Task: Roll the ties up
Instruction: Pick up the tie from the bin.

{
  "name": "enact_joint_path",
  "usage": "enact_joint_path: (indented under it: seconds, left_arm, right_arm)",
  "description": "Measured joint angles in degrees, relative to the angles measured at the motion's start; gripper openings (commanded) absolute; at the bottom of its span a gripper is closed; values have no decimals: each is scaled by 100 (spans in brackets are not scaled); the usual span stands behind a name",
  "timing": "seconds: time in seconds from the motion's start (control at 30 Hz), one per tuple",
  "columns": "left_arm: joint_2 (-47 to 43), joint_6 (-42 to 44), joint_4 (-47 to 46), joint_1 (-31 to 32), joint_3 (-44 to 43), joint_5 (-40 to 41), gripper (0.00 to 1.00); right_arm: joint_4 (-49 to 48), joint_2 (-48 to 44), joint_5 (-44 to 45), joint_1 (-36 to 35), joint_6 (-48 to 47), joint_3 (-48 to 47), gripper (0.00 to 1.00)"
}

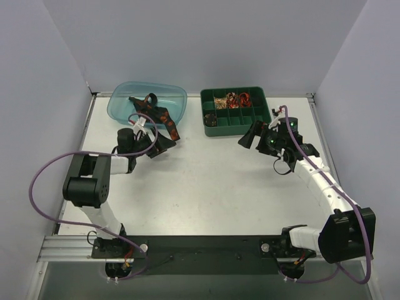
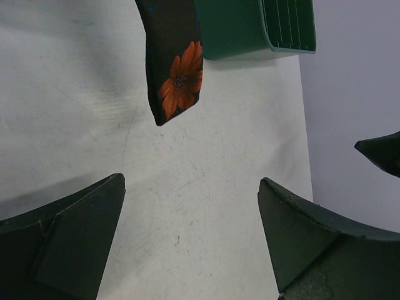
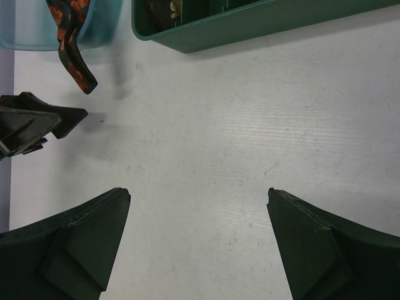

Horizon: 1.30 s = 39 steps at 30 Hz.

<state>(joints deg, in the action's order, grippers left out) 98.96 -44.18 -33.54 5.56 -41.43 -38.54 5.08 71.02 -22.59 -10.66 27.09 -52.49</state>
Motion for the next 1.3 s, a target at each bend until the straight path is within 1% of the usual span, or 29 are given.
enact_joint_path:
  seconds: [0.1,0.2,0.33,0.37,0.43,0.53,0.57,0.67,0.7,0.77,0.8,0.83,0.9,0.93,1.03,1.13,1.2,1.3]
  left_arm:
    - [610,-184,-498,81,-232,-76,97]
    - [925,-256,-861,177,-391,-39,97]
    - [1016,-299,-1169,304,-481,160,89]
    - [1047,-299,-1204,328,-546,227,83]
    - [1154,-310,-1281,354,-697,343,82]
    - [1399,-339,-1394,365,-922,496,75]
    - [1488,-350,-1412,367,-977,544,74]
    - [1663,-343,-1392,372,-1047,680,69]
    - [1692,-341,-1388,374,-1054,706,64]
    - [1729,-341,-1377,378,-1086,737,58]
    - [1742,-323,-1373,385,-1126,761,49]
    - [1744,-326,-1373,389,-1154,774,43]
    - [1744,-319,-1392,404,-1235,789,33]
    - [1744,-319,-1416,415,-1266,793,23]
    - [1744,-295,-1436,437,-1322,769,10]
    - [1738,-186,-1368,452,-1360,745,6]
    - [1696,-116,-1235,452,-1388,737,5]
    - [1484,48,-741,452,-1517,710,4]
  right_arm:
    - [4,2,-26,0,-22,0,100]
    - [11,2,-44,0,-31,0,100]
    - [20,2,-46,0,-35,-2,100]
    - [22,2,-46,0,-37,0,100]
    - [31,4,-48,0,-37,-2,100]
    - [37,13,-50,0,-52,-2,100]
    - [37,13,-55,0,-55,-2,100]
    - [48,13,-83,0,-59,-9,100]
    - [55,13,-85,0,-63,-13,100]
    - [63,13,-87,0,-79,-22,100]
    - [70,13,-87,0,-85,-24,100]
    - [76,13,-87,0,-98,-28,100]
    - [81,13,-92,0,-111,-35,100]
    - [85,13,-94,0,-120,-35,100]
    - [111,13,-125,0,-127,-46,100]
    - [175,13,-177,0,-149,-63,100]
    - [219,13,-201,0,-164,-103,100]
    - [258,13,-245,0,-168,-199,100]
